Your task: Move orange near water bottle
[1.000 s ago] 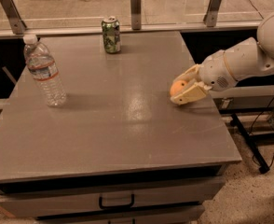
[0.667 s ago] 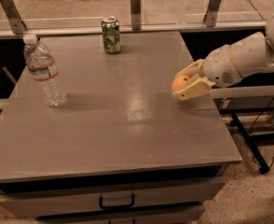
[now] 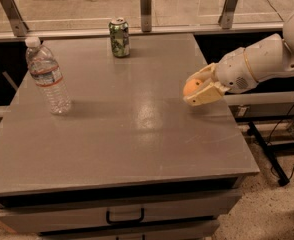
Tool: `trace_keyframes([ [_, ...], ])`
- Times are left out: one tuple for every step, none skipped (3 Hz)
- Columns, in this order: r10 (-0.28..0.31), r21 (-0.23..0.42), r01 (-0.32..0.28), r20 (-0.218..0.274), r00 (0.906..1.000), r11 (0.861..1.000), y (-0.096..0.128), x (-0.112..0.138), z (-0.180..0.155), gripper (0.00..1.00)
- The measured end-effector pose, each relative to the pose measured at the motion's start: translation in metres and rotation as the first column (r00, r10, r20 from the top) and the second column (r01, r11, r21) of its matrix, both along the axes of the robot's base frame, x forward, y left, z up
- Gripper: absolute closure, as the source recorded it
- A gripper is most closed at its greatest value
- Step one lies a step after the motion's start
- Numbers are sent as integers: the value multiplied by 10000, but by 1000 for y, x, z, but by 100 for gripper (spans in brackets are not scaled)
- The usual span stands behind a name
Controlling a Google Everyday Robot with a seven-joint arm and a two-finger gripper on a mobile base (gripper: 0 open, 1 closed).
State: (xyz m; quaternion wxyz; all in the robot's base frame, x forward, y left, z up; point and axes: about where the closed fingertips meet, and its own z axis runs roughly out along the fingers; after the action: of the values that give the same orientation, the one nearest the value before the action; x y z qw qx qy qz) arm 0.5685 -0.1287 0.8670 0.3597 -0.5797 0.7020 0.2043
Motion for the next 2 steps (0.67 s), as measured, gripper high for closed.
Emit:
trace_keyframes([
  [595, 460, -606, 234, 9980, 9971, 35, -9, 6, 100],
  [1724, 964, -1813, 940, 9805, 9787, 108, -24, 26, 100],
])
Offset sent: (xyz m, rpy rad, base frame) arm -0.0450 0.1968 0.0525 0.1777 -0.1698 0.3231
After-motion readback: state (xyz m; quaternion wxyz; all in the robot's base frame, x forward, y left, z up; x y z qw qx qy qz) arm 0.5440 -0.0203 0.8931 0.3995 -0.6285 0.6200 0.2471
